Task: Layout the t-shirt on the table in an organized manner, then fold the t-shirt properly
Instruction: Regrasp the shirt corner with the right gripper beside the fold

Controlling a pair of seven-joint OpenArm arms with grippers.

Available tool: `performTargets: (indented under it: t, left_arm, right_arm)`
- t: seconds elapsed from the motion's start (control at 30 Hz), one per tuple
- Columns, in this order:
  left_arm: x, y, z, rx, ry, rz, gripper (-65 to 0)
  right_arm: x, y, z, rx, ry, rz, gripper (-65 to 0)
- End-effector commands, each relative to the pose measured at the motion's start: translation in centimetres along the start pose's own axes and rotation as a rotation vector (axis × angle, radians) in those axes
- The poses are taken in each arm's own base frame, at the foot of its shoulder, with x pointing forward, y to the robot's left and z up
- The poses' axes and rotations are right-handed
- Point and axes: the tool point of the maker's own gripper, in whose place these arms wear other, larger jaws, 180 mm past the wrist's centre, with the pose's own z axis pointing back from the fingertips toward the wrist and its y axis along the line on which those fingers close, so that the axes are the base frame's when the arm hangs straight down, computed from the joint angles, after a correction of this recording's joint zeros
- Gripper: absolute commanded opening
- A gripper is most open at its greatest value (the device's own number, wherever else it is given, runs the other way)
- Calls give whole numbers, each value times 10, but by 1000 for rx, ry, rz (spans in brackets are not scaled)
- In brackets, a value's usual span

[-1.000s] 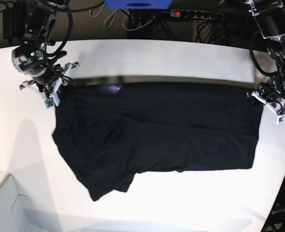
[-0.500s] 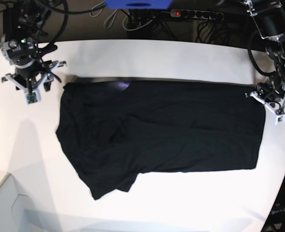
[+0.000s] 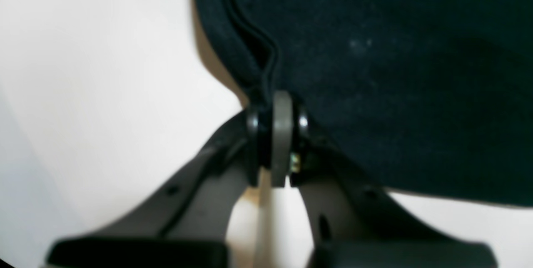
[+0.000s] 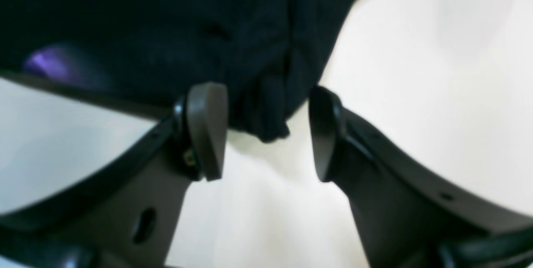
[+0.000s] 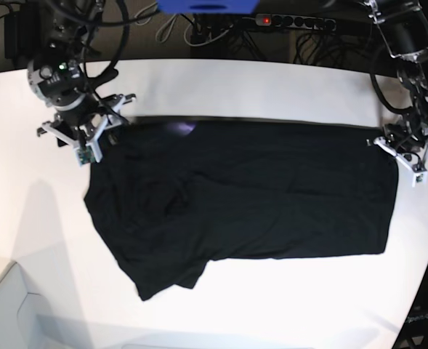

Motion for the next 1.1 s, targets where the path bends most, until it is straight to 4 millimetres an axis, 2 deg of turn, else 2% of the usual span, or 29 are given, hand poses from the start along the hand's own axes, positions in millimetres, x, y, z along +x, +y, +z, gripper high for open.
performTargets:
  t: [0.0, 0.17, 0.43, 0.6, 0.73, 0.93, 1.07]
  left_arm:
    - [15, 3, 5, 7, -43, -4, -649]
    - [13, -3, 3, -4, -40, 1, -649]
    - [10, -9, 0, -16, -38, 13, -649]
    - [10, -9, 0, -16, -38, 13, -649]
    - [10, -9, 0, -16, -38, 13, -649]
    - [10, -9, 0, -16, -38, 13, -649]
    - [10, -9, 0, -16, -38, 13, -649]
  right_arm:
    - [13, 7, 0, 21, -45, 4, -323]
    - [22, 29, -3, 79, -64, 40, -325]
    - [28, 35, -8, 102, -106, 34, -321]
    - [18, 44, -19, 137, -100, 12, -323]
    - [17, 42, -26, 117, -126, -47, -322]
    - [20, 41, -25, 113, -155, -55, -325]
    - [13, 21, -24, 61, -140, -83, -325]
